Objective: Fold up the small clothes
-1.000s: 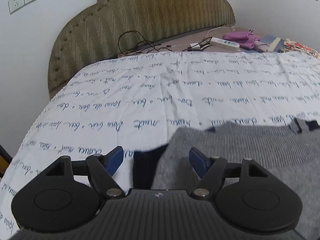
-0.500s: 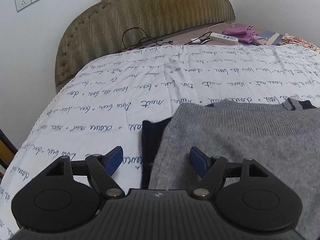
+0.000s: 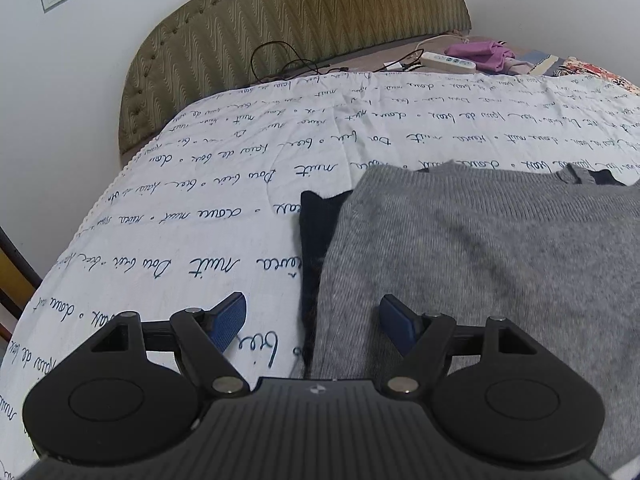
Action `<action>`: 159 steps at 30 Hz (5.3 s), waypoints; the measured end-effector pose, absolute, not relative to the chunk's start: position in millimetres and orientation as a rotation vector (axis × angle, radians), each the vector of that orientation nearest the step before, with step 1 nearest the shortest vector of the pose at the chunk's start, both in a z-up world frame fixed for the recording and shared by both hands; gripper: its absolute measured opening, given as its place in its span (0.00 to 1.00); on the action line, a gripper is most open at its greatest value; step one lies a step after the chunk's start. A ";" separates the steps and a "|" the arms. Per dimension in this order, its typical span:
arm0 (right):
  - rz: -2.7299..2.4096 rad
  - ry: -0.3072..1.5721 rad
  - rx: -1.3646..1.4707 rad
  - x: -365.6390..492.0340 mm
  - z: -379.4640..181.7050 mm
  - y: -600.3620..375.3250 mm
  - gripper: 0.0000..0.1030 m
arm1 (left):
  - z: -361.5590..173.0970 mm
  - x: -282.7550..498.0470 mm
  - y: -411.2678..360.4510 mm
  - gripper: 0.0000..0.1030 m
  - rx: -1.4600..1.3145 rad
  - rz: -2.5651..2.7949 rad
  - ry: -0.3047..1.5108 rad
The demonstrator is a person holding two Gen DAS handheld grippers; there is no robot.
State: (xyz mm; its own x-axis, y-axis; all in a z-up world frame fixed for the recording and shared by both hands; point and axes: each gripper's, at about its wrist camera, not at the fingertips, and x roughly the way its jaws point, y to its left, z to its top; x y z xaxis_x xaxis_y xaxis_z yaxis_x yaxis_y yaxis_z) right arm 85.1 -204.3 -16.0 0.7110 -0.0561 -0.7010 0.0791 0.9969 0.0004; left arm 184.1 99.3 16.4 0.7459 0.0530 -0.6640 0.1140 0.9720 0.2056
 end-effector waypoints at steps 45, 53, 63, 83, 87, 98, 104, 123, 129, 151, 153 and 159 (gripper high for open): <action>0.346 0.602 -0.290 24.4 -7.6 -1.9 0.85 | 22.3 268.6 149.8 0.83 -0.088 -0.218 0.938; 0.351 0.580 -0.394 20.4 -20.2 22.7 0.85 | 11.0 278.8 142.7 0.83 -0.108 -0.225 0.943; 0.303 0.542 -0.499 28.4 -24.9 35.2 0.85 | 14.2 279.9 136.3 0.85 -0.064 -0.209 0.911; 0.162 0.366 -0.758 49.8 -45.7 94.7 0.90 | -5.0 320.0 144.5 0.88 -0.240 -0.362 0.969; 0.168 0.359 -0.741 55.6 -46.1 96.6 0.90 | -6.9 321.7 141.9 0.82 -0.304 -0.409 0.950; 0.250 0.405 -0.646 50.3 -34.2 76.4 0.90 | -6.5 314.4 130.6 0.42 -0.153 -0.323 0.869; 0.241 0.346 -0.771 36.1 -35.8 90.3 0.90 | -1.3 312.4 138.4 0.56 -0.203 -0.338 0.866; -0.141 0.689 0.132 157.4 15.7 -280.8 0.90 | -2.2 331.0 85.0 0.34 0.053 -0.343 0.838; -0.054 0.722 0.291 163.9 -4.6 -301.2 0.26 | 0.1 314.7 68.2 0.05 0.170 -0.282 0.753; -0.171 0.720 0.257 138.9 -9.2 -276.1 0.71 | 7.9 247.6 63.6 0.57 0.331 -0.111 0.700; -0.149 0.676 0.236 125.1 0.0 -265.2 0.72 | 8.3 241.2 67.6 0.57 0.317 -0.110 0.701; -0.177 0.766 0.148 130.0 -12.7 -244.5 0.84 | 7.6 234.8 72.4 0.60 0.311 -0.099 0.712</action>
